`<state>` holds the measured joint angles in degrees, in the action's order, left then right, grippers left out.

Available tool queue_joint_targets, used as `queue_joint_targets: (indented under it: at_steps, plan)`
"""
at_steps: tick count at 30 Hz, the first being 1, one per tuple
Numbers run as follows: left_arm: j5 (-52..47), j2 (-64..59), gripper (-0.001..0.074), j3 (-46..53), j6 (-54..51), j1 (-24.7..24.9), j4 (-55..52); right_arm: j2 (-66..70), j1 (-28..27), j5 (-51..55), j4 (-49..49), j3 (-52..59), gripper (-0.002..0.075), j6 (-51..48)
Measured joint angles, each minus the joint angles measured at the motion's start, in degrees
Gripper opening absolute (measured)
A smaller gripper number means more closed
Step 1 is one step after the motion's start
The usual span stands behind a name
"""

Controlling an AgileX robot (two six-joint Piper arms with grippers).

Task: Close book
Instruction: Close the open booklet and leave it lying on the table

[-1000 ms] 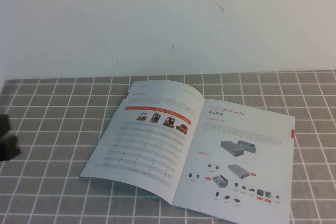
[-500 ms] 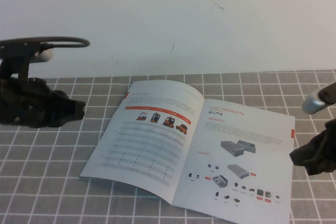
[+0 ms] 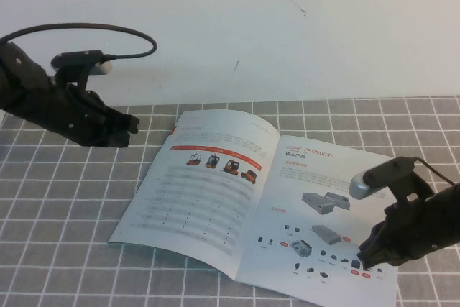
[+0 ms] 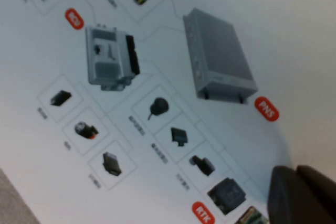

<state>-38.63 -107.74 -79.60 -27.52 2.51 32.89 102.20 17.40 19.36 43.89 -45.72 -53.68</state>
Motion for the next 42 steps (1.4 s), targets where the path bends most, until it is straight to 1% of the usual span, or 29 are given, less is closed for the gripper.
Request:
queue_joint_targets:
  at_steps: [4, 9, 14, 19, 25, 33, 36, 39, 42]
  plan:
    - [1.9, -4.1, -0.0004, -1.2, 0.8, 0.0, -2.0, 1.3, 0.0, 0.1, 0.2, -0.6, -0.0003, 0.0]
    - [2.8, -9.2, -0.0004, -1.4, 1.0, 0.0, -1.1, 1.6, 0.0, 0.1, 0.4, -0.7, -0.0003, 0.1]
    - [2.8, -11.8, -0.0002, -1.4, 1.1, 0.6, -0.8, 1.7, 0.0, 0.1, 0.6, -0.8, -0.0003, 0.1]
    - [2.9, -11.8, -0.0002, -1.7, 1.2, 3.7, -0.7, 1.7, 0.0, 0.1, 0.6, -0.8, -0.0003, 0.1]
    - [2.6, -11.9, -0.0002, -1.8, 1.3, 9.0, 0.5, 1.7, 0.0, 0.1, 0.7, -0.8, -0.0003, 0.1]
    - [-4.3, -12.3, -0.0003, -3.6, -4.4, 16.2, 12.5, 1.7, 0.0, 0.2, 0.9, -0.8, -0.0003, 0.1]
    - [-5.2, -11.2, -0.0003, -4.9, -4.7, 17.6, 13.8, 1.7, 0.0, 0.6, 0.9, -0.8, -0.0003, 0.1]
    - [-6.5, -9.3, -0.0002, -6.3, -4.7, 17.8, 14.8, 1.5, 0.0, 0.7, 0.3, -0.9, -0.0003, 0.2]
    - [-6.8, -6.4, -0.0002, -6.5, -5.1, 17.9, 14.9, -0.3, 0.0, 1.4, -3.0, -0.6, -0.0003, 2.3]
